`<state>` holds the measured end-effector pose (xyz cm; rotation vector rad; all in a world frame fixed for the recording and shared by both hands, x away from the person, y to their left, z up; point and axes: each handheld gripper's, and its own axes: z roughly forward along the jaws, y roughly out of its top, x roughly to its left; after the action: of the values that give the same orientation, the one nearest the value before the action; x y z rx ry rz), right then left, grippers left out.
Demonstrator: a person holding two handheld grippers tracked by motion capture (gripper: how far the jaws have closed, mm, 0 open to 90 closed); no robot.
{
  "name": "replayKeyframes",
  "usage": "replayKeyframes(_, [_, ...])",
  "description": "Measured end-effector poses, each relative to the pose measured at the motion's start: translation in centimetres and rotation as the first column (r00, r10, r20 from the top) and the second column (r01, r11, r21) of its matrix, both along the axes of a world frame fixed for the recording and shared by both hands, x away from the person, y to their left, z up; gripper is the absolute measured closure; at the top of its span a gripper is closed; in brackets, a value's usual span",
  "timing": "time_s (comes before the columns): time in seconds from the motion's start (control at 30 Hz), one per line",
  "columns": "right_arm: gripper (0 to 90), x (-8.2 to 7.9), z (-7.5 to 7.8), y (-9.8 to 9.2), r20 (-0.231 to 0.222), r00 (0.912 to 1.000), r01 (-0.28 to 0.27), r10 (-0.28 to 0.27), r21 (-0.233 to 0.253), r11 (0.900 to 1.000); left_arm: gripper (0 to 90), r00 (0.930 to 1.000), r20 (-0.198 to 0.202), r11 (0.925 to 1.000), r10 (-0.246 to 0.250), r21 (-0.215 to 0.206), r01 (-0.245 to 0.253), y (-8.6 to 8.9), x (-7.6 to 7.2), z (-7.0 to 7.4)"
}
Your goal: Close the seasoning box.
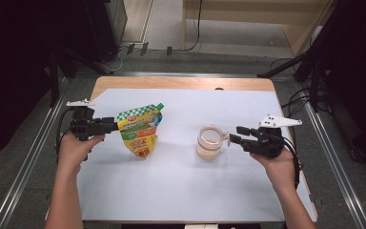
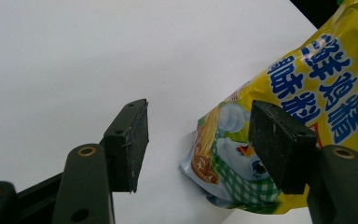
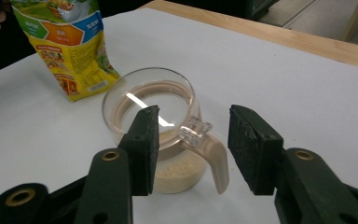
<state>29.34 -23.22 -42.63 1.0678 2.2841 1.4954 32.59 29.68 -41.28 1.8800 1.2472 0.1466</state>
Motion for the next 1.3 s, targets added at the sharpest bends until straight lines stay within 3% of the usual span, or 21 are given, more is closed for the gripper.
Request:
replayKeyframes(0.2, [46.8, 0.4, -0.7, -1.3, -0.001, 0.9999, 0.017, -0.017, 0.006, 1.0, 38.8, 1.0, -0.003, 1.0, 0.003, -0.001, -0.003, -0.1, 0.1, -0.1])
replayKeyframes(0.4, [37.9, 0.9, -1.7, -2.7, -0.032, 0.9979, 0.058, -0.057, 0.043, 0.997, 38.6, 1.0, -0.007, 1.0, -0.003, 0.007, 0.003, -0.2, 0.2, -0.2])
replayKeyframes(0.53, [35.1, 1.4, -2.7, -3.2, -0.041, 0.9975, 0.059, -0.058, 0.015, 0.998, 38.6, 1.0, -0.01, 1.0, 0.0, 0.009, 0.0, -0.2, 0.2, -0.3])
replayKeyframes(0.73, [27.8, 1.7, -3.7, -3.7, -0.041, 0.9916, 0.122, -0.123, -0.012, 0.992, 38.5, 0.9999, -0.014, 1.0, -0.001, 0.01, 0.001, -0.2, 0.3, -0.4])
replayKeyframes(0.87, [27.3, 1.6, -4.7, -3.9, -0.065, 0.9892, 0.131, -0.131, -0.011, 0.991, 38.2, 0.9998, -0.018, 0.9999, -0.006, 0.008, 0.006, -0.3, 0.3, -0.5])
replayKeyframes(0.97, [22.7, 1.7, -5.3, -3.9, -0.079, 0.9932, 0.082, -0.085, -0.033, 0.996, 38.1, 0.9998, -0.019, 1.0, -0.005, 0.008, 0.005, -0.3, 0.3, -0.5])
replayKeyframes(1.1, [23.2, 1.9, -5.7, -3.7, -0.074, 0.991, 0.106, -0.112, -0.075, 0.991, 37.9, 0.9997, -0.025, 0.9999, -0.008, 0.007, 0.008, -0.3, 0.4, -0.6])
replayKeyframes(1.3, [23.4, 2.1, -6.0, -3.6, -0.073, 0.9886, 0.126, -0.131, -0.069, 0.99, 37.7, 0.9994, -0.033, 0.9999, -0.008, 0.006, 0.008, -0.3, 0.5, -0.9])
